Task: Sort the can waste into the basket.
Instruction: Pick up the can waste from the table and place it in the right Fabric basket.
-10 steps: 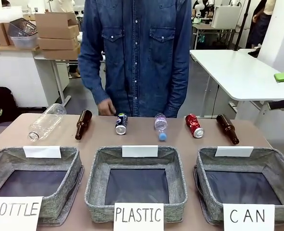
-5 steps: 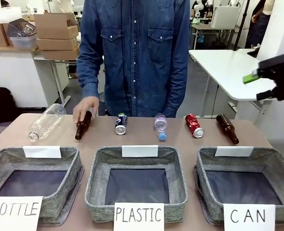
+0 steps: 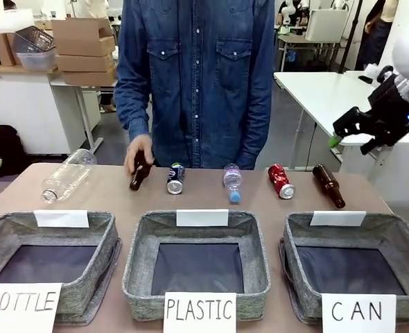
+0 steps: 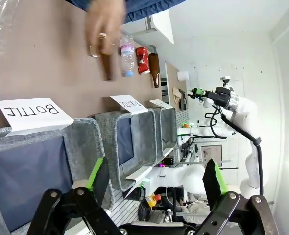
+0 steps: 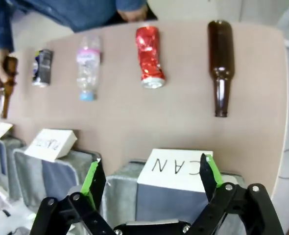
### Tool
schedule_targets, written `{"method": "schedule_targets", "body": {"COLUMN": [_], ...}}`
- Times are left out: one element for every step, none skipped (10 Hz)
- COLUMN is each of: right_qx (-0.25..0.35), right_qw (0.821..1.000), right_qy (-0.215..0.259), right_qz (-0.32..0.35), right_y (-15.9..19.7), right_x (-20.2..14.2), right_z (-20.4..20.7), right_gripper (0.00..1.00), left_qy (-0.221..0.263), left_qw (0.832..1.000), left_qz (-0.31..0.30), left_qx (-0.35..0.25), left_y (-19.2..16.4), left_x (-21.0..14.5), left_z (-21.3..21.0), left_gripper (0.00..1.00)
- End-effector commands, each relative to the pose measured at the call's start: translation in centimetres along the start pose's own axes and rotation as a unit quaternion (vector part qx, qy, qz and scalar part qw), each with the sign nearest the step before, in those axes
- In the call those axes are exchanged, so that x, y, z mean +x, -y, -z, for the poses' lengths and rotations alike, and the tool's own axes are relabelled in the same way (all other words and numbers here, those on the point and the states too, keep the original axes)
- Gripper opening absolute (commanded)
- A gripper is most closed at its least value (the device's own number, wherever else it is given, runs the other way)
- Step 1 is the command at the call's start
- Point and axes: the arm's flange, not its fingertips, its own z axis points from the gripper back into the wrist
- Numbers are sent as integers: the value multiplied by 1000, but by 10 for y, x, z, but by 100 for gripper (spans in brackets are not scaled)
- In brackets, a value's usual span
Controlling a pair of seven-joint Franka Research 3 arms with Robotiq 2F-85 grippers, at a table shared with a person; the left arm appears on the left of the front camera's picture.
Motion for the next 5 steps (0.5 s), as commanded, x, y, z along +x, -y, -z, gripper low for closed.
{"method": "schedule_targets", "body": {"right_qx": [-9,-58,-66,-76,-74], "right_qw": [1000,997,994,992,990], "right_qy": [-10,-12,-24,-31,-41], "right_qz": [1,-57,-80,-97,-115], "right_y": [1,-14,-22,-28,-31], "right_x": [-1,9,31,57,80], "right_z": [5,16,32,51,70], "right_gripper": [100,100,100,100,100], "left_qy": [-2,-2,-2,-2,-2], "left_qw": [1000,1000,1000,1000,1000], "left_qz": [12,12,12,12,12], "left_qx": [-6,-6,-6,-6,-6], "left_y": [0,0,0,0,0], "left_x": [0,0,0,0,0], "left_z": [-1,-1,-1,-1,-1], "left_gripper": [100,100,100,100,100]}}
